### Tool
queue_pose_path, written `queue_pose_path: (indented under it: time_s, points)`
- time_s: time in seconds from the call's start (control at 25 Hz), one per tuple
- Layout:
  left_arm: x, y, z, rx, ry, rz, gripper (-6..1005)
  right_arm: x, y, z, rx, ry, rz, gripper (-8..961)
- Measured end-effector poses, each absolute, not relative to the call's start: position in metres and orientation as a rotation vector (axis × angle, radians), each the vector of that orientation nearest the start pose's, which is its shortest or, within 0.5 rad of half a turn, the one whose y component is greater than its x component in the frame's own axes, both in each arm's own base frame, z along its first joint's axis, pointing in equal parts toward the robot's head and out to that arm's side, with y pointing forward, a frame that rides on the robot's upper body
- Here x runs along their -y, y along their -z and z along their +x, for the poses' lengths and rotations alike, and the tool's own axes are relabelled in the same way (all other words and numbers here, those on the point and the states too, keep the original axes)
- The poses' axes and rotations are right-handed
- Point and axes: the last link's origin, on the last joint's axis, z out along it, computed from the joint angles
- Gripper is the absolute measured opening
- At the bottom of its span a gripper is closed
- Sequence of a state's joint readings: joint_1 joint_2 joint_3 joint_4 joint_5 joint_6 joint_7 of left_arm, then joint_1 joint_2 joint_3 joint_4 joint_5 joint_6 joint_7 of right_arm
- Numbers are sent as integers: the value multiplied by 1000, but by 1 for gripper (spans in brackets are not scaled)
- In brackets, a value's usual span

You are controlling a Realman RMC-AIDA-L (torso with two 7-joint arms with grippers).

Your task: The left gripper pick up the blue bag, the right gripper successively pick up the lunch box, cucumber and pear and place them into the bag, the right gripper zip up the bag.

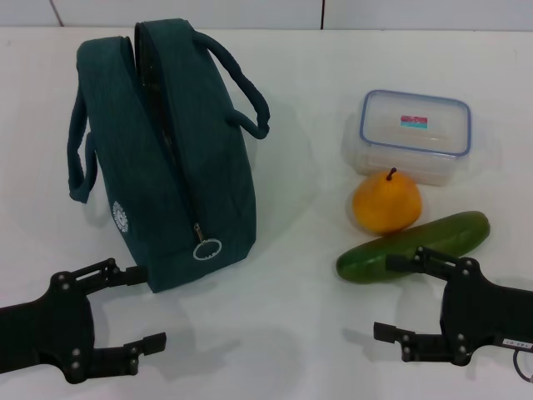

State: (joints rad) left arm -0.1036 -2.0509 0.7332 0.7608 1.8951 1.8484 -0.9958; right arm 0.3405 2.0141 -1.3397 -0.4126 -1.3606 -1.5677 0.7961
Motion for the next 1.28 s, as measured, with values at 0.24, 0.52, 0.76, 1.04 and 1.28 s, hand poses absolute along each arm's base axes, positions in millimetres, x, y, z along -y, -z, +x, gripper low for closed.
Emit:
queue_pose_path:
  time_s: [0.24,0.52,0.76,1.04,1.28]
  points:
    - [-191,-30,-334,389,748,-2709,862,-249,48,279,-181,-917,-2783,859]
    - [-190,-35,-334,468,792,-2687,862,-249,48,279,-181,-917,-2783,860]
    - [-200,-80,-340,949,949,-2503,861,-249,47,279,-182,-923,-2782,859]
    - [-240,-121,-333,1276,1047,-2337,861,-251,47,278,-176,-923,-2783,860]
    - [-286,-142,-313,1461,974,-2265,861,-251,47,277,-177,-922,-2781,860]
